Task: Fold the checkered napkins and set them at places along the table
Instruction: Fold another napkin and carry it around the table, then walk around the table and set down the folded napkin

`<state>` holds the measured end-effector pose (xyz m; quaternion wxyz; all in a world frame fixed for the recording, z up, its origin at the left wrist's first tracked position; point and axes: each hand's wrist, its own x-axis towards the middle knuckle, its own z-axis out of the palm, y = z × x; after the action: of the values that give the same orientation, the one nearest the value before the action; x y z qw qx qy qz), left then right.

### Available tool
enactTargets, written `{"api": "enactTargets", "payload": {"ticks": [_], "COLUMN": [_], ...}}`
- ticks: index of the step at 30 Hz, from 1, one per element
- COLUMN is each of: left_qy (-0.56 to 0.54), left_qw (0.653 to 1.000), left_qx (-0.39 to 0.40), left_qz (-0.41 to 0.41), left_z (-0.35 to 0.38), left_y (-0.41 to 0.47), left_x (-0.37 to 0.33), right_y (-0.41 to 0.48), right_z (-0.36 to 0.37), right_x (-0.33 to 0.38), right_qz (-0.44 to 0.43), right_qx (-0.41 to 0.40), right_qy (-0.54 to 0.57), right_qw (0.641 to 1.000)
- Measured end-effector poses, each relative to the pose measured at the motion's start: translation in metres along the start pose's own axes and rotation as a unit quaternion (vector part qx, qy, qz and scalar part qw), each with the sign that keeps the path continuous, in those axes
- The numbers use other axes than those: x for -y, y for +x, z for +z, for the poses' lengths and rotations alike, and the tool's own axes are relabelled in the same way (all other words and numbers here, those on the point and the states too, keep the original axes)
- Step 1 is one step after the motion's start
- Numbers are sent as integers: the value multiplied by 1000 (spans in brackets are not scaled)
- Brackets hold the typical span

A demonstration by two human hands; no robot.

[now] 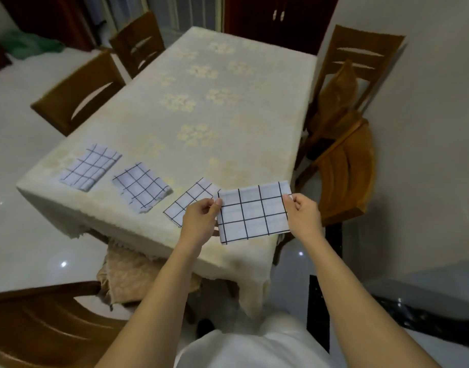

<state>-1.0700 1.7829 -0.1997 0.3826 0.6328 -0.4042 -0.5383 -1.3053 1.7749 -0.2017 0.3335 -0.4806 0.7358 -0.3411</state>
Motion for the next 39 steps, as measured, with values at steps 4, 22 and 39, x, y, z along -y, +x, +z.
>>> {"api": "enactTargets", "payload": {"ticks": [4,22,39], "left_qy": [37,227,497], "left_qw": [996,916,849], "left_qx": [-69,-307,-173], "left_qz": [-38,-119,-38], "left_z": [14,92,157], "left_y": [18,36,38], "left_x": [34,109,115], "right_y": [39,133,101], "right_z": [20,60,86], "right_x": [-19,-89,-102], "right_qz": [7,-97,-435], "right_qx": [73,286,384], "right_qy": [-15,-166,-402], "right_qw": [997,939,709]}}
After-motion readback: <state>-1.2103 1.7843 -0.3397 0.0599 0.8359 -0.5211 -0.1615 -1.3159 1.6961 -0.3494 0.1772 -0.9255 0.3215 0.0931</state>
